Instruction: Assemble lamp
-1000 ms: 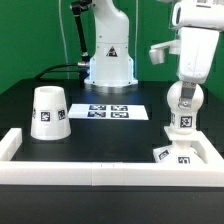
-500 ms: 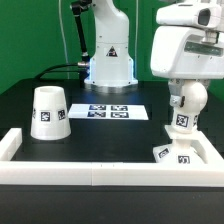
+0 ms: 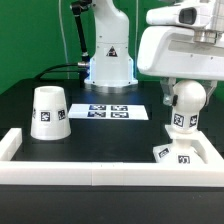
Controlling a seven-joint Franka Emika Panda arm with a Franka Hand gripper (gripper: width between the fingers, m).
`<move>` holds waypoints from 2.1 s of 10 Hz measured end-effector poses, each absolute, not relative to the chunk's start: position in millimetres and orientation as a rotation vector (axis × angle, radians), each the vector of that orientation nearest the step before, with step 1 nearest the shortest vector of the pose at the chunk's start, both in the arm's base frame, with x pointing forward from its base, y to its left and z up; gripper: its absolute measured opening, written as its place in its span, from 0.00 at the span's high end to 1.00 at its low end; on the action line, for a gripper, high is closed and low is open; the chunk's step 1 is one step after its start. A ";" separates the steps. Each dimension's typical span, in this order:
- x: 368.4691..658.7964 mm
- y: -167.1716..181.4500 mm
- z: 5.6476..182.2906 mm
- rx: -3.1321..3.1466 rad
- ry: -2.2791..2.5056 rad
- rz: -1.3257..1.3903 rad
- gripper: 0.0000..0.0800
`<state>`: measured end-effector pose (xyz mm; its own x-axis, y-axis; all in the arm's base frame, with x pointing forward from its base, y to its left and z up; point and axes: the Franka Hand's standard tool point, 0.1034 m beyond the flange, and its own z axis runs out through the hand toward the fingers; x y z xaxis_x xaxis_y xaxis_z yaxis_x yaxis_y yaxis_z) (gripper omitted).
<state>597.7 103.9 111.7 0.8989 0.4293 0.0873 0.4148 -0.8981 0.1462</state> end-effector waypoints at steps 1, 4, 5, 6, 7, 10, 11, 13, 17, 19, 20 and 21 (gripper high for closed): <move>597.0 101.7 111.0 2.985 0.469 0.182 0.28; 595.4 98.2 109.8 3.044 -0.069 0.194 0.28; 592.2 99.5 109.3 3.031 -0.259 0.173 0.28; 590.5 100.8 109.3 3.015 -0.378 0.163 0.28; 590.1 100.8 109.2 3.007 -0.452 0.162 0.28; 589.6 99.0 108.5 2.974 -0.761 0.157 0.28; 589.4 99.4 108.5 2.942 -0.927 0.154 0.28; 587.2 101.2 108.2 2.834 -1.304 0.114 0.28; 585.6 105.9 107.6 2.540 -1.888 -0.022 0.28; 586.6 106.3 107.3 2.411 -2.093 -0.063 0.28; 587.1 106.0 107.2 2.366 -2.167 -0.088 0.28; 587.3 107.6 107.3 2.297 -2.248 -0.100 0.28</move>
Offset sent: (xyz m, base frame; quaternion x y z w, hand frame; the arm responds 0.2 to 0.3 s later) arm -0.0031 -0.0027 0.0010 -0.0165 -0.0045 0.3008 0.9535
